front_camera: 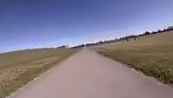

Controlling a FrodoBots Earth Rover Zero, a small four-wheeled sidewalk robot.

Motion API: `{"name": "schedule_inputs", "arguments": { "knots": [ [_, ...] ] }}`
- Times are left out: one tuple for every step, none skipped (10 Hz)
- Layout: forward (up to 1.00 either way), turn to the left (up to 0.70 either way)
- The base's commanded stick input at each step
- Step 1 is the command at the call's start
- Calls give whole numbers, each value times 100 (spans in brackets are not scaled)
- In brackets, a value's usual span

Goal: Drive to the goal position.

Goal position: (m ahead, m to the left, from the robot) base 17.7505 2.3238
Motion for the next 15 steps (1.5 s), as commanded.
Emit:
{"name": "schedule_inputs", "arguments": {
  "knots": [
    [100,0],
    [100,0],
    [100,0],
    [100,0],
    [100,0],
    [100,0],
    [100,0],
    [100,0],
    [100,0],
    [100,0],
    [100,0],
    [100,0],
    [100,0],
    [100,27],
    [100,35]
  ]
}}
